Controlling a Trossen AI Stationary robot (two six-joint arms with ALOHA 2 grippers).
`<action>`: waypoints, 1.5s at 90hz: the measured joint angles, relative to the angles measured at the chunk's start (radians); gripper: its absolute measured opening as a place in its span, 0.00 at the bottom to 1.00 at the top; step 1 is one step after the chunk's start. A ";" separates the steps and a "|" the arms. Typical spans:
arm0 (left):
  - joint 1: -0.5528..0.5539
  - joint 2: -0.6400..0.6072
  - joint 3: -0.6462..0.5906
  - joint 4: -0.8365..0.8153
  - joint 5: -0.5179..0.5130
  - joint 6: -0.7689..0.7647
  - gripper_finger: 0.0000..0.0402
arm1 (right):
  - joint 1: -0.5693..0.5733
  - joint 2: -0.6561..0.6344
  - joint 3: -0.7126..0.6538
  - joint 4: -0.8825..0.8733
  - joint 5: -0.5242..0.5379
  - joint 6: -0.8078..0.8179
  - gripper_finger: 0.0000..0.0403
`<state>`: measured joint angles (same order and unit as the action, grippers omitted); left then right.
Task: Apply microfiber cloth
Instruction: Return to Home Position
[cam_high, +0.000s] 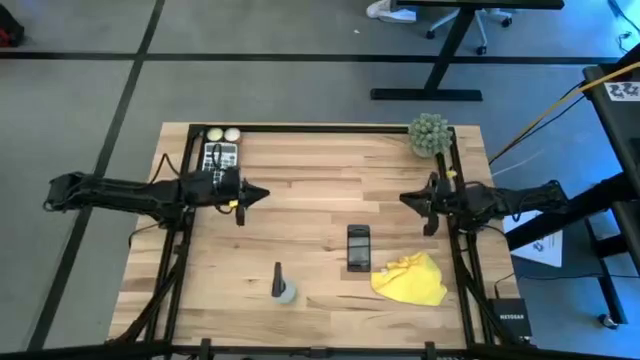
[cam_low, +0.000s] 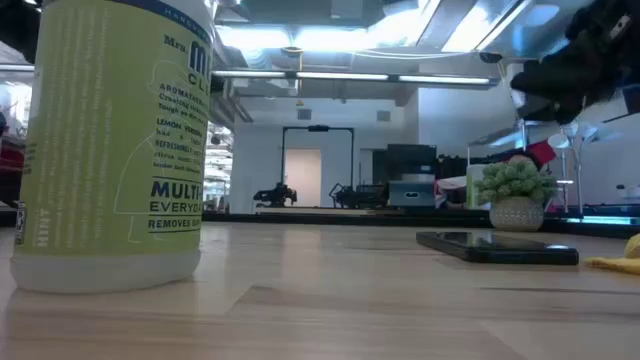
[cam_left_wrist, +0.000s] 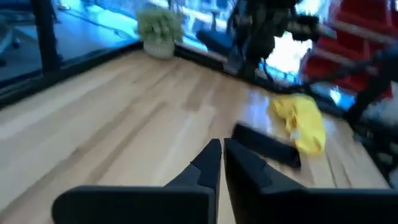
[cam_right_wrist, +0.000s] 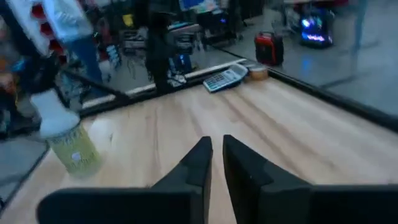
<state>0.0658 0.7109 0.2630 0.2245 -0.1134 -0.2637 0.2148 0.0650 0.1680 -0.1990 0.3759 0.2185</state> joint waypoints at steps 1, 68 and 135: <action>0.000 -0.001 -0.003 0.001 0.005 0.007 0.00 | 0.000 -0.002 0.000 0.007 0.001 -0.007 0.06; 0.098 -0.431 -0.254 0.051 0.200 -0.036 0.00 | 0.000 -0.029 -0.160 0.263 -0.028 -0.118 0.06; 0.041 -0.623 -0.254 -0.110 0.354 0.010 0.00 | -0.001 -0.030 -0.160 0.247 -0.158 -0.208 0.06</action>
<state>0.1072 0.0877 0.0090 0.1147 0.2411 -0.2533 0.2134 0.0345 0.0078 0.0475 0.2176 0.0101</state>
